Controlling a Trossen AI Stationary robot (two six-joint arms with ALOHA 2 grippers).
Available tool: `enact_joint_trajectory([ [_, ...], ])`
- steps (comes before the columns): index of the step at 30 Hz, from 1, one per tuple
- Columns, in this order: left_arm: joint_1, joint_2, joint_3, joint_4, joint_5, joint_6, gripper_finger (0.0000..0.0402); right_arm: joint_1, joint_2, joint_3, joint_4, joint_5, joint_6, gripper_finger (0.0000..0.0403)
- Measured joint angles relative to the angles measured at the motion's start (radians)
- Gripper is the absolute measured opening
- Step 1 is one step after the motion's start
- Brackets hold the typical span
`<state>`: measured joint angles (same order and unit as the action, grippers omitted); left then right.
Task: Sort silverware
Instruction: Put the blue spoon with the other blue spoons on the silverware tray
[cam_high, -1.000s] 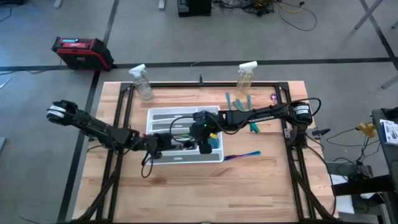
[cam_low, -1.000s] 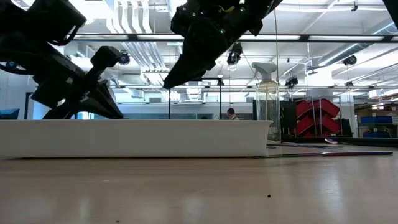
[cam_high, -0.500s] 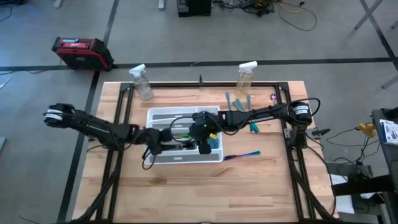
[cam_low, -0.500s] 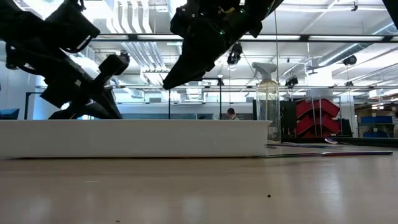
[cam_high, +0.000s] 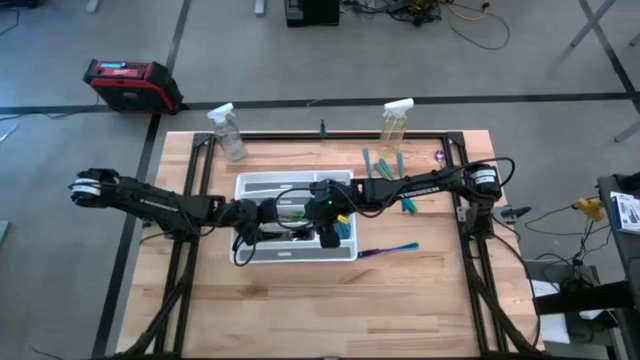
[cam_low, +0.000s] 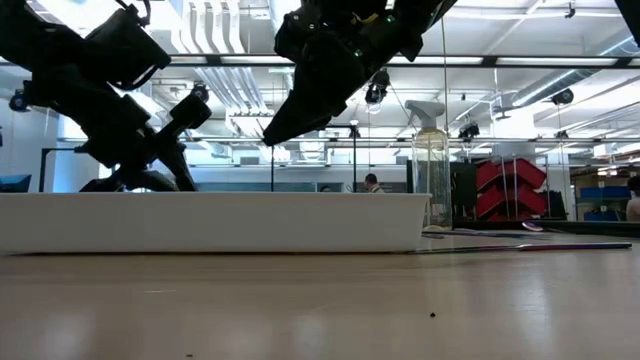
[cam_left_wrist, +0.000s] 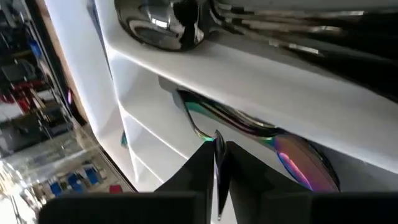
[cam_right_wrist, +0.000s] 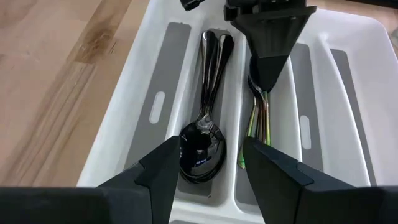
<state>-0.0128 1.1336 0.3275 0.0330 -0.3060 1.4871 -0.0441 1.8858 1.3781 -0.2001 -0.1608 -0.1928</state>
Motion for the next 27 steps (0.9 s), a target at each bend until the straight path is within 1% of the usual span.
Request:
enact_joint_trajectory([
  [5, 0.0, -0.001, 0.0, 0.001, -0.035, -0.102, 0.0043, 0.0, 0.0, -0.001, -0.003, -0.004, 0.002, 0.0172],
  [8, 0.0, -0.003, 0.0, 0.0, -0.07, -0.175, 0.0048, 0.0, 0.0, -0.004, -0.004, -0.003, 0.002, 0.017],
  [11, 0.0, -0.004, 0.003, -0.016, -0.082, -0.253, 0.0052, 0.0, 0.0, -0.006, -0.005, -0.003, 0.002, 0.0168],
  [13, 0.0, -0.003, 0.028, -0.075, -0.086, -0.302, 0.0052, 0.0, 0.0, -0.006, -0.005, -0.003, 0.0, 0.0168],
  [20, 0.0, 0.016, 0.176, -0.386, -0.074, -0.523, 0.0052, -0.003, 0.0, -0.006, -0.004, -0.003, -0.035, 0.0172],
  [24, 0.0, 0.027, 0.238, -0.478, -0.073, -0.608, 0.0052, -0.009, 0.0, -0.006, -0.003, -0.003, -0.039, 0.0172],
  [27, 0.0, 0.027, 0.275, -0.537, -0.101, -0.634, 0.0052, -0.016, 0.0, -0.006, 0.003, -0.004, -0.022, 0.0175],
])
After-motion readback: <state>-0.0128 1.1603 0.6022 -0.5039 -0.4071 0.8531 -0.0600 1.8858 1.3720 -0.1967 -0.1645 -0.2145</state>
